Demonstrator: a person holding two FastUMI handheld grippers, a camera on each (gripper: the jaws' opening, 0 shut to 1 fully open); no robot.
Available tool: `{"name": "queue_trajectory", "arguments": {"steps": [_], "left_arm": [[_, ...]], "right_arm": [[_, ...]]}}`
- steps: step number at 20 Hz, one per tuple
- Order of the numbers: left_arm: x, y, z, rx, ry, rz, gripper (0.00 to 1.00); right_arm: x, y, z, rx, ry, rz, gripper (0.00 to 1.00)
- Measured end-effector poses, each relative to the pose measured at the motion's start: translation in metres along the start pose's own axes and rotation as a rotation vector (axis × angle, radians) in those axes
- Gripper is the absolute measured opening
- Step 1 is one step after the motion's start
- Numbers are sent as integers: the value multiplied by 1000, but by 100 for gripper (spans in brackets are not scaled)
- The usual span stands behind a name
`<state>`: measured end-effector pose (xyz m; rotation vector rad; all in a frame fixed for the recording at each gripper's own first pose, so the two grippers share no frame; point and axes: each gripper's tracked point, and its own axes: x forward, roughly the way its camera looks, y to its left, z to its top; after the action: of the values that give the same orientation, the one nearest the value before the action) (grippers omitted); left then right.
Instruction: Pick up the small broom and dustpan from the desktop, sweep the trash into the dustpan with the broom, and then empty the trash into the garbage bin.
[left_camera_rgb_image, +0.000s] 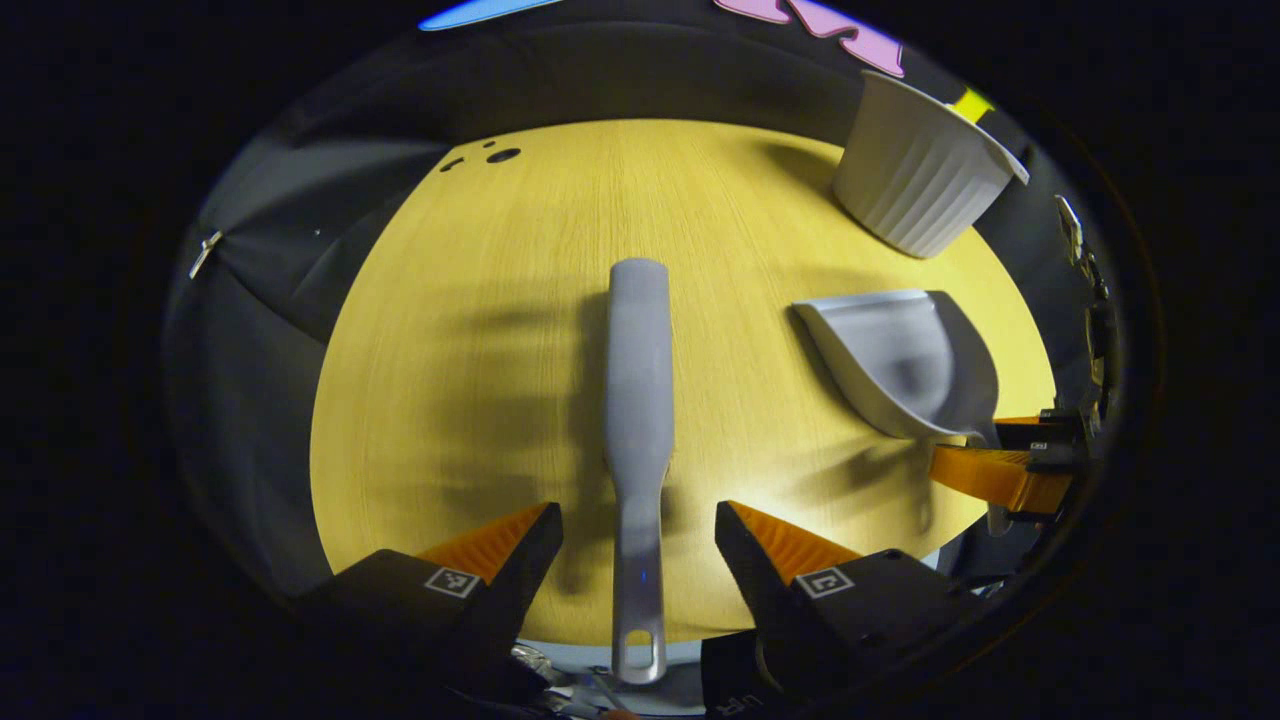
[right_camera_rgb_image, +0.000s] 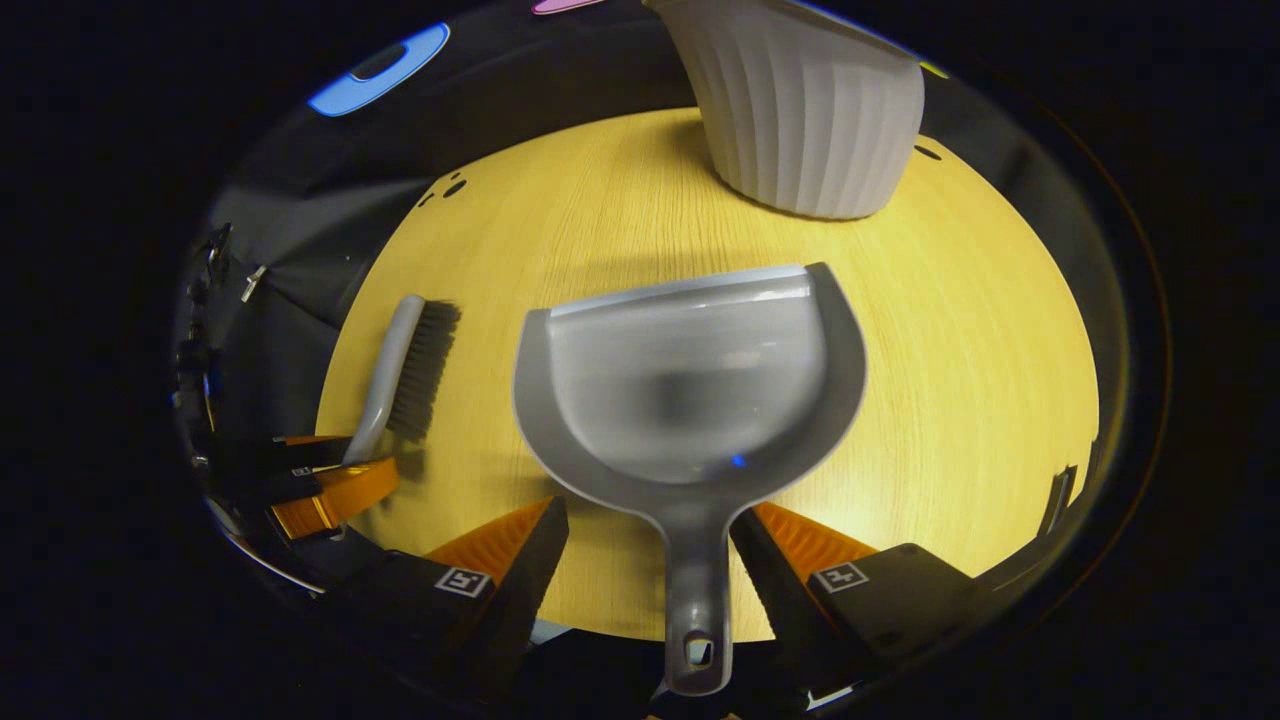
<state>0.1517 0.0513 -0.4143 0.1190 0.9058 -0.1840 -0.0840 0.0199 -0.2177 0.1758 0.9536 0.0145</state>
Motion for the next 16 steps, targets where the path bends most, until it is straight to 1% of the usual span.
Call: {"name": "queue_trajectory", "arguments": {"steps": [2, 3, 5, 6, 8, 10, 11, 14, 16], "left_arm": [[-21, -3, 5, -10, -44, 0, 98], [-33, -4, 5, -8, -74, 4, 97], [-58, -11, 12, -8, -159, -2, 98], [-69, -16, 18, -10, -210, -9, 97], [-91, -23, 29, -11, -336, -12, 98], [-120, -35, 48, 0, -492, -30, 98], [-139, -37, 55, 8, -570, -26, 98], [-196, -35, 73, 18, -784, 20, 97], [-226, -36, 76, 1, -881, 42, 97]], "right_arm": [[-22, 2, 7, -1, -38, 15, 99], [-36, 5, 15, 0, -78, 31, 99], [-69, 15, 38, -19, -185, 68, 99], [-85, 16, 50, -42, -243, 68, 99], [-118, 16, 75, -81, -373, 56, 99], [-153, 19, 99, -89, -513, 58, 99], [-168, 19, 109, -91, -579, 59, 99], [-204, 15, 124, -129, -738, 17, 99], [-246, 19, 132, -155, -912, 3, 99]]}}
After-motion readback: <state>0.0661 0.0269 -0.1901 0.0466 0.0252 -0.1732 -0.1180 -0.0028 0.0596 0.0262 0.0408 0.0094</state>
